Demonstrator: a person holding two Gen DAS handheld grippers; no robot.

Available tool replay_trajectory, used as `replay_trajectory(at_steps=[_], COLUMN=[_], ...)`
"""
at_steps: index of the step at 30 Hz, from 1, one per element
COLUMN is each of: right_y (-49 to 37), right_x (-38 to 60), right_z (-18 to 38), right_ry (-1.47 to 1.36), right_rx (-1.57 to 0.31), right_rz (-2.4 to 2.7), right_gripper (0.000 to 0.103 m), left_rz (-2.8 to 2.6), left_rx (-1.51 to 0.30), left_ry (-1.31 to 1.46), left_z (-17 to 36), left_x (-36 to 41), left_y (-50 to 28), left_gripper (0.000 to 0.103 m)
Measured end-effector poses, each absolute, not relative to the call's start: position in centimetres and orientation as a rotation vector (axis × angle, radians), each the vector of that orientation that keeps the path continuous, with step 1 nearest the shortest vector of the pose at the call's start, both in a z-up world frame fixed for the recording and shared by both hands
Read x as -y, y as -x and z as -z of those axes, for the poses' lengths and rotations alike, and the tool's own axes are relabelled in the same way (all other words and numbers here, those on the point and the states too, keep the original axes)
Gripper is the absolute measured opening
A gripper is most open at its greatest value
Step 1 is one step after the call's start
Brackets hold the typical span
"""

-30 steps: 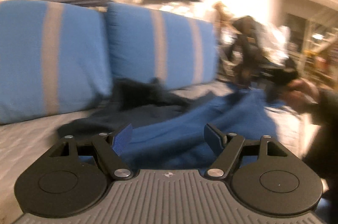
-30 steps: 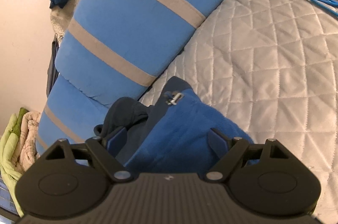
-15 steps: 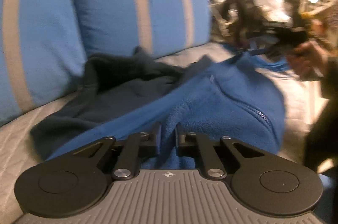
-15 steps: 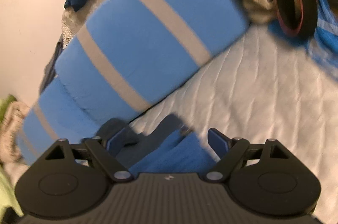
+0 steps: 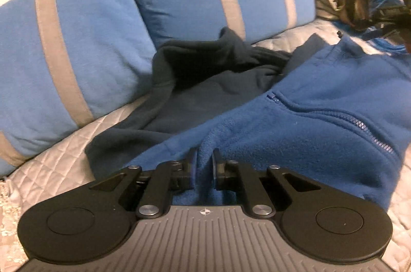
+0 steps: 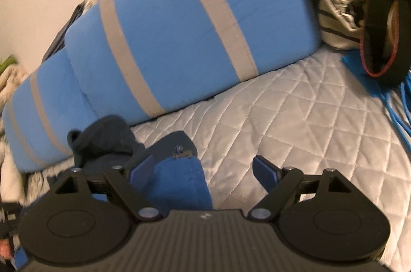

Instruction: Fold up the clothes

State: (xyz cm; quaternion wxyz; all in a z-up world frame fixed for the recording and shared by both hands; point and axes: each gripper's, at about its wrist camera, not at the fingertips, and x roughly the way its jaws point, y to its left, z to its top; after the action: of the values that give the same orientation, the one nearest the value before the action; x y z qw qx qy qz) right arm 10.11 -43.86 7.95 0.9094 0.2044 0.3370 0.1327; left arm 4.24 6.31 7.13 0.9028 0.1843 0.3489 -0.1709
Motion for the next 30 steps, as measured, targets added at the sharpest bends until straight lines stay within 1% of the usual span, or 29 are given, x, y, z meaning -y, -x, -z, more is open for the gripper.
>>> replay_trajectory(at_steps=[4, 8, 9, 12, 13, 14, 17, 19, 22, 24, 25, 27, 29, 30], right_y=[-10.9, -11.8, -12.0, -12.3, -12.2, -12.2, -11.5, -10.9, -10.2, -10.1, -10.1, -10.2, -10.4, -10.4], right_x=[43.8, 43.8, 43.7, 43.2, 43.0, 42.9, 42.4, 42.1, 41.4, 41.0, 40.8, 40.5, 40.1, 40.0], right_z=[-6.6, -5.1, -4.8, -4.1, -3.9, -3.7, -4.3, -5.1, -6.3, -7.0, -7.4, -7.8, -8.1, -8.2], right_ry=[-0.425, -0.479, -0.482, -0.438, -0.424, -0.412, -0.340, -0.305, -0.255, -0.232, -0.222, -0.211, -0.192, -0.183], right_rx=[-0.712, -0.727, -0.729, -0.727, -0.724, -0.720, -0.673, -0.623, -0.566, -0.553, -0.548, -0.554, -0.563, -0.567], right_rz=[-0.384, -0.486, -0.504, -0.538, -0.546, -0.554, -0.566, -0.556, -0.519, -0.484, -0.466, -0.433, -0.406, -0.396], right_gripper=[0.089, 0.084, 0.083, 0.082, 0.072, 0.055, 0.026, 0.017, 0.014, 0.013, 0.013, 0.013, 0.013, 0.013], left_rz=[0.337, 0.326, 0.323, 0.317, 0.316, 0.315, 0.314, 0.316, 0.331, 0.369, 0.389, 0.424, 0.425, 0.414], left_rx=[-0.743, -0.759, -0.761, -0.765, -0.766, -0.767, -0.765, -0.759, -0.744, -0.711, -0.692, -0.641, -0.553, -0.507], left_ry=[-0.389, -0.395, -0.394, -0.395, -0.396, -0.397, -0.398, -0.392, -0.374, -0.301, -0.261, -0.168, -0.053, 0.004], left_z=[-6.5, -5.9, -5.8, -5.6, -5.6, -5.5, -5.4, -5.3, -5.4, -6.5, -7.1, -8.5, -10.0, -10.6], left_x=[-6.1, -6.0, -6.0, -5.9, -5.9, -5.9, -5.9, -5.9, -6.0, -7.1, -7.7, -9.2, -11.8, -13.2], left_y=[-4.6, -5.0, -5.0, -5.1, -5.1, -5.1, -5.1, -5.1, -4.7, -4.1, -3.7, -2.9, -1.4, -0.7], left_gripper=[0.011, 0.011, 0.011, 0.011, 0.011, 0.011, 0.011, 0.011, 0.014, 0.016, 0.019, 0.031, 0.066, 0.077])
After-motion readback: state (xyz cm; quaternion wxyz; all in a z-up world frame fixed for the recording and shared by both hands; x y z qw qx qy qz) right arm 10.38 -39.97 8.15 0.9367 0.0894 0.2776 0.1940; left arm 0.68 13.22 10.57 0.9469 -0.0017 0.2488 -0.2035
